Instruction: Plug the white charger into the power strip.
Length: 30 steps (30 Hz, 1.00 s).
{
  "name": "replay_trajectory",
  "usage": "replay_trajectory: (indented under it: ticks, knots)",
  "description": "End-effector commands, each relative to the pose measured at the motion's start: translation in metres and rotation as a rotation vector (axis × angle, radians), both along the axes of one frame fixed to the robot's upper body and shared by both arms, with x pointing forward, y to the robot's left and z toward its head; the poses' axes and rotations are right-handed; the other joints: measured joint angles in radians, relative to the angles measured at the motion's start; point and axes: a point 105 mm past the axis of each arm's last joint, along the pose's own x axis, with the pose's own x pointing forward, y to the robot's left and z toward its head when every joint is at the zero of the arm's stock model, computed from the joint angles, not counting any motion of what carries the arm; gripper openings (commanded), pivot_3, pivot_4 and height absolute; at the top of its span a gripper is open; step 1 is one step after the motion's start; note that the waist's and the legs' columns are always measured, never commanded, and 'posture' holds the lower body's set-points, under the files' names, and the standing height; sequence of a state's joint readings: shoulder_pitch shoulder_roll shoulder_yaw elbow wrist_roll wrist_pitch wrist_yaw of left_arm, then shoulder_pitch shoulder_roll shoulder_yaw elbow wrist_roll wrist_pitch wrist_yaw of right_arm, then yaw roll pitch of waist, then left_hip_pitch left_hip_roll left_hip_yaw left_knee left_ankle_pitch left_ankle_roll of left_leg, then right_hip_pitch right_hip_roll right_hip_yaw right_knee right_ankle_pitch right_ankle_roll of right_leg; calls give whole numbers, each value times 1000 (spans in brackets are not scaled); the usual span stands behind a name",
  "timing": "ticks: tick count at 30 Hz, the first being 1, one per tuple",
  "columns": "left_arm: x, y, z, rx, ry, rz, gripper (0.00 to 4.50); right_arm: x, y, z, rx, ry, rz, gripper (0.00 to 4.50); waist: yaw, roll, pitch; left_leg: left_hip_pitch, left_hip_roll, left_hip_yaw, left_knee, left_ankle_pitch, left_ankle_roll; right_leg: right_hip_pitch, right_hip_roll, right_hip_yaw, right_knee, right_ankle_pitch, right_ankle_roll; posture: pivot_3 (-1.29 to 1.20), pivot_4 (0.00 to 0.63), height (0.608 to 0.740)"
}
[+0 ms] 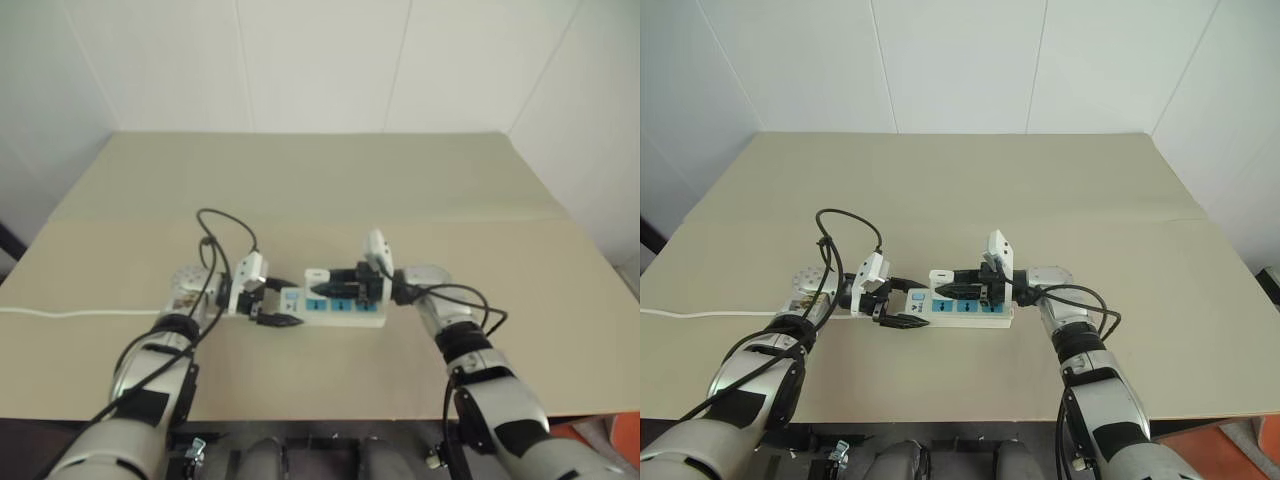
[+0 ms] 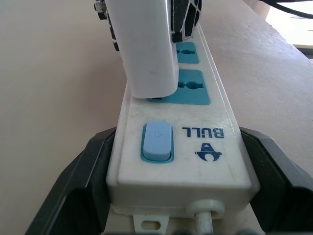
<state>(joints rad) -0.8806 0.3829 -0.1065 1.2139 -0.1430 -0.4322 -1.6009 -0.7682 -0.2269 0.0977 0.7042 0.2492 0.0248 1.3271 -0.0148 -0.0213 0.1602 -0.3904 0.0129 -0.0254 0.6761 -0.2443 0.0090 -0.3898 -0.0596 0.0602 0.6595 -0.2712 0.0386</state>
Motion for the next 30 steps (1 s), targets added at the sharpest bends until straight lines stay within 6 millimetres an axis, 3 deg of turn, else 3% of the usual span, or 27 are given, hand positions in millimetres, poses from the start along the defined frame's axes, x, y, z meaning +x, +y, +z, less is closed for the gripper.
replay_trajectory:
  ticks: [1, 13, 30]
  knots:
    - [-10, -4, -16, 53, 46, -47, 3313, 0, 0, 7, 24, -96, -7, 1078, 0, 0, 0, 0, 0, 0, 0, 0, 0, 0, 0, 0, 0, 0, 0, 0, 150, 740]
    - [-10, -2, -16, 56, 48, -45, 3313, -3, -1, -12, -30, -202, 4, 1078, -1, 0, 0, 1, 0, 0, 0, 0, 0, 1, 0, 0, 0, 0, 0, 0, 150, 740]
    - [-11, -2, -18, 50, 55, -45, 3313, 3, 5, -25, -133, -100, 13, 1078, -18, 0, 0, 4, 1, 0, 0, 0, 0, 2, 0, 1, 3, 0, 0, 0, 150, 740]
